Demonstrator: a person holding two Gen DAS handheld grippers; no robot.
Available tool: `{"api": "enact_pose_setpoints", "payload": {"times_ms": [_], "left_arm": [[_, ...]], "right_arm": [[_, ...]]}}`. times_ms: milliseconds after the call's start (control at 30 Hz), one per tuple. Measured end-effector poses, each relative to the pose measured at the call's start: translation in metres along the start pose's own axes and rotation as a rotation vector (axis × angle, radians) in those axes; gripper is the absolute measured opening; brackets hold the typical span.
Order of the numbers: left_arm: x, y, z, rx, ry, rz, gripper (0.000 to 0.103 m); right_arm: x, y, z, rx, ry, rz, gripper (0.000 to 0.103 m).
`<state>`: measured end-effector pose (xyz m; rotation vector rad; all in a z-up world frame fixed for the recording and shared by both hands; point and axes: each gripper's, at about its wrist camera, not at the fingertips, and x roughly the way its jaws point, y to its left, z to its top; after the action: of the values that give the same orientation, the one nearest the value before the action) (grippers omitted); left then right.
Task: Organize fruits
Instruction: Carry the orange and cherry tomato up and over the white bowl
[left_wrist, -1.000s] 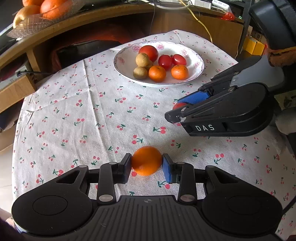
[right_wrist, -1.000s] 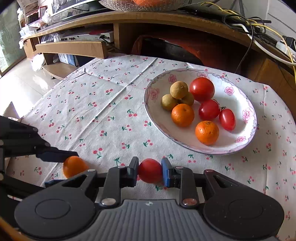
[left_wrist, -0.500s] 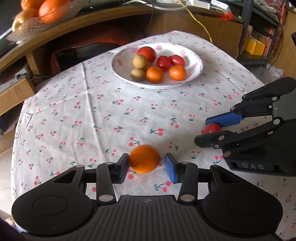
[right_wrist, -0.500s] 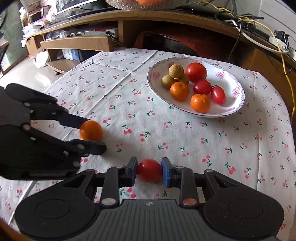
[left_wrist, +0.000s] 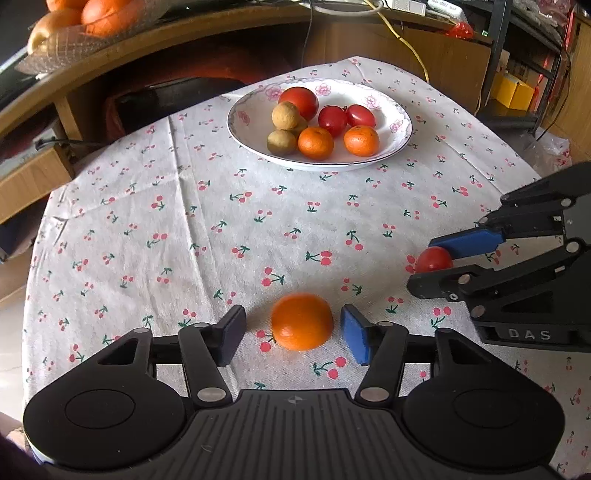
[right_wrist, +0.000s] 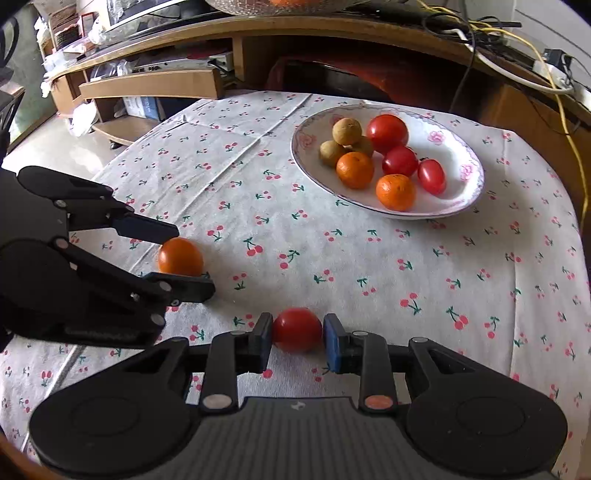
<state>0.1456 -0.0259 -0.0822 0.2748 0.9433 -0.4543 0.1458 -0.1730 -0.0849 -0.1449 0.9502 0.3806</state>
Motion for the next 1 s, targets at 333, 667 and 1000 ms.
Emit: {"api": "enact_pose_setpoints", "payload": {"times_ms": [333,667,1000], "left_arm": [[-0.006,-0.014,-0.002,0.003,-0.002,0.024,0.041],[-0.027,-0.042,-0.025,-0.016,0.016,0.075,0.04],[-0.065,-0.067,-0.038,-0.042,-0.022,0.09,0.04]], "right_arm": [[-0.015,0.005,-0.019,0.05,-0.007,-0.046,0.028],[-0.063,-0.003,-0.05,0.14,-0.03,-0.073,0.028],[-0.099,0.014,-0.066,0.139,-0.054,-0.1,0.028]]}}
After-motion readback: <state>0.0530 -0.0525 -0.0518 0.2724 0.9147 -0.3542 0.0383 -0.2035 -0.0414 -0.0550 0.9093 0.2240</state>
